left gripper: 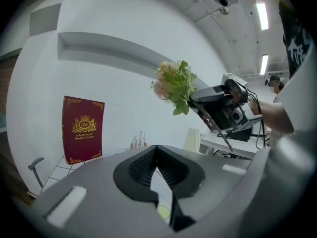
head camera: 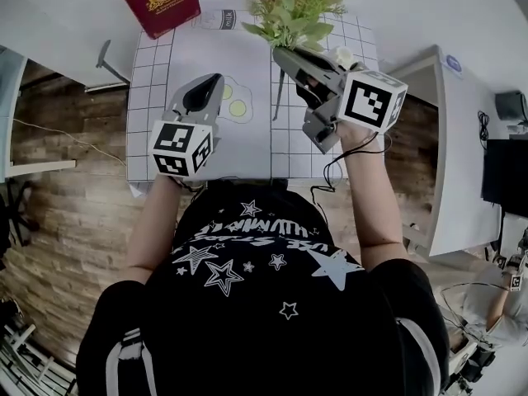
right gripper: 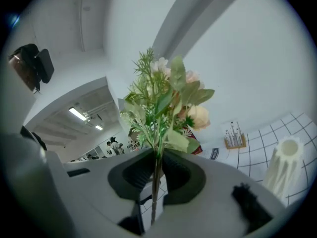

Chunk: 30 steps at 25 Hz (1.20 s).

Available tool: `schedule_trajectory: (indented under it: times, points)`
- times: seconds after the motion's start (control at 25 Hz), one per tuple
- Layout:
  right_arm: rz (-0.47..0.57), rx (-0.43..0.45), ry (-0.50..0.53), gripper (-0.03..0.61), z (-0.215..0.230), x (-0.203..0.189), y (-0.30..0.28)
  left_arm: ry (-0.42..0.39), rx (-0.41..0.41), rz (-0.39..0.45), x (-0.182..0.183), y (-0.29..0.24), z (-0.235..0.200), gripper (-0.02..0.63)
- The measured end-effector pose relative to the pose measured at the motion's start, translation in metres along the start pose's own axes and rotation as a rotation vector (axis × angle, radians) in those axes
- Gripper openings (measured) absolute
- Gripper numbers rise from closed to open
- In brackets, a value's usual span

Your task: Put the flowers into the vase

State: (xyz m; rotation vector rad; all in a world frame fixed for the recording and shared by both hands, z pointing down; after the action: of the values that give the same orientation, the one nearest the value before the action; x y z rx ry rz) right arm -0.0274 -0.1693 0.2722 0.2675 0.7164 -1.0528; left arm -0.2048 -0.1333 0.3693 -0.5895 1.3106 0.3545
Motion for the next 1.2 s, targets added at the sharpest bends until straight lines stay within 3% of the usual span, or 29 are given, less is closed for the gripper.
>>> schedule_trajectory:
  times: [0.2,0.4,0.52,0.68,0.84,1.0,1.2]
  points:
    - [0.106,0.07,0.049,0.057,-0.008,0.04,0.048,0.013,-0.018,0.026,0.016,-0.015,0.032,0.013]
    - [0.167,0.077,0.08,0.057,0.006,0.067,0.084,-0.007,-0.083,0.059,0.029,-0.039,0.069,0.113]
    - [0.197,0.09,0.076,0.057,0.012,0.082,0.105,-0.042,-0.146,0.071,0.041,-0.059,0.095,0.221]
    - [0.237,0.103,0.106,0.057,0.019,0.102,0.128,-0.011,-0.26,0.111,0.053,-0.086,0.132,0.329]
    - [0.301,0.088,0.143,0.057,0.031,0.118,0.144,-0.026,-0.227,0.095,0.053,-0.113,0.152,0.421]
    - [0.34,0.114,0.16,0.057,0.043,0.128,0.148,-0.024,-0.175,0.048,0.047,-0.143,0.161,0.452]
    - [0.314,0.136,0.174,0.057,0.054,0.137,0.147,-0.067,-0.107,-0.01,0.039,-0.18,0.164,0.472]
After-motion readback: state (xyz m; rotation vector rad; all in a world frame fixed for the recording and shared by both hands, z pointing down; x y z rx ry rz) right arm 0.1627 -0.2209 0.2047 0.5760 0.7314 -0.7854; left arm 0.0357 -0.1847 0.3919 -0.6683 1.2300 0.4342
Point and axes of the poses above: the fingertips, and each gripper's own axes: y backward along the fingers, z to its right, x out of its top, the point moved 6 cm from there along y, backward along the fingers, and after that the axes turned 15 degrees about -y, right-handed, at the moved point
